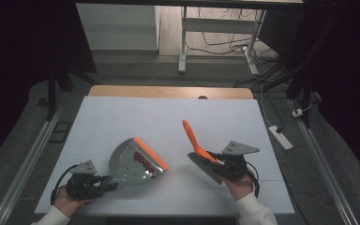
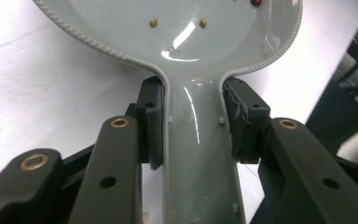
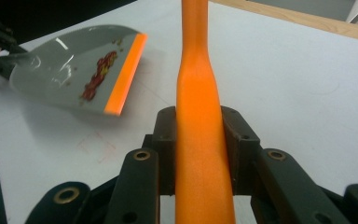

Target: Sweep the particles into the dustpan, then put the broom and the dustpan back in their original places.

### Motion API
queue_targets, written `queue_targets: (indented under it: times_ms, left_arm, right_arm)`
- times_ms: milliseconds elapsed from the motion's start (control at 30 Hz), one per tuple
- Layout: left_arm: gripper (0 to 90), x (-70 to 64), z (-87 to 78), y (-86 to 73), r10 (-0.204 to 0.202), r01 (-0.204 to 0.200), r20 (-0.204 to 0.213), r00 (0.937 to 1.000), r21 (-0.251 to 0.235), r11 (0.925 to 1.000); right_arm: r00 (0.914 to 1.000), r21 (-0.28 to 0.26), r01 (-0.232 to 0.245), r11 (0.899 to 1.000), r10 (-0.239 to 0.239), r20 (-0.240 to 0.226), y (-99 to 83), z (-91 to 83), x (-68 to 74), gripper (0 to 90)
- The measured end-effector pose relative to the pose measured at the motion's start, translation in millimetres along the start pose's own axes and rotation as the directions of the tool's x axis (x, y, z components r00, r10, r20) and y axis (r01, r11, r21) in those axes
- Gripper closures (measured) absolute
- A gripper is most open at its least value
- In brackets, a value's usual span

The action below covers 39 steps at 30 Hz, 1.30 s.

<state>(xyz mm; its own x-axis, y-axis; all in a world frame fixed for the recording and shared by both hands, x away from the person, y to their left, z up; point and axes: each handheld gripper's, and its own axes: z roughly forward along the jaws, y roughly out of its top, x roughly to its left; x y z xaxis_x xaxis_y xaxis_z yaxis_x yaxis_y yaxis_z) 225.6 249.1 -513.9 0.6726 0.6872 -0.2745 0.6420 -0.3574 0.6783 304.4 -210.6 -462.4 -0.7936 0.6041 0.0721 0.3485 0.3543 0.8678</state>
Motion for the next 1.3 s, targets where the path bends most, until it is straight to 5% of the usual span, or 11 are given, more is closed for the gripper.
queue_targets:
  times_ms: [467,867,1167,1300]
  left_arm:
    - [61.6,-5.7,-0.6,1.6,-0.061,0.060,-0.049,0.9969,-0.034,0.9976]
    - [61.6,-7.9,-2.8,-1.6,-0.100,0.095,-0.086,0.9912,-0.061,0.9936]
    - [61.6,-10.8,-6.1,-8.5,-0.147,0.137,-0.120,0.9818,-0.088,0.9867]
    - [61.6,-13.3,-4.9,-11.8,-0.179,0.165,-0.150,0.9724,-0.101,0.9811]
  right_arm:
    - [0.9988,0.006,-0.041,0.999,0.041,0.027,-16.6,-25.0,-16.2,70.5]
    - [0.9983,0.035,-0.058,0.998,0.058,-0.010,-26.9,-29.2,-20.0,70.5]
    - [0.9965,0.035,-0.074,0.997,0.075,-0.037,-28.9,-28.8,-18.6,70.4]
    - [0.9953,0.038,-0.087,0.995,0.089,-0.040,-28.8,-29.0,-19.9,70.5]
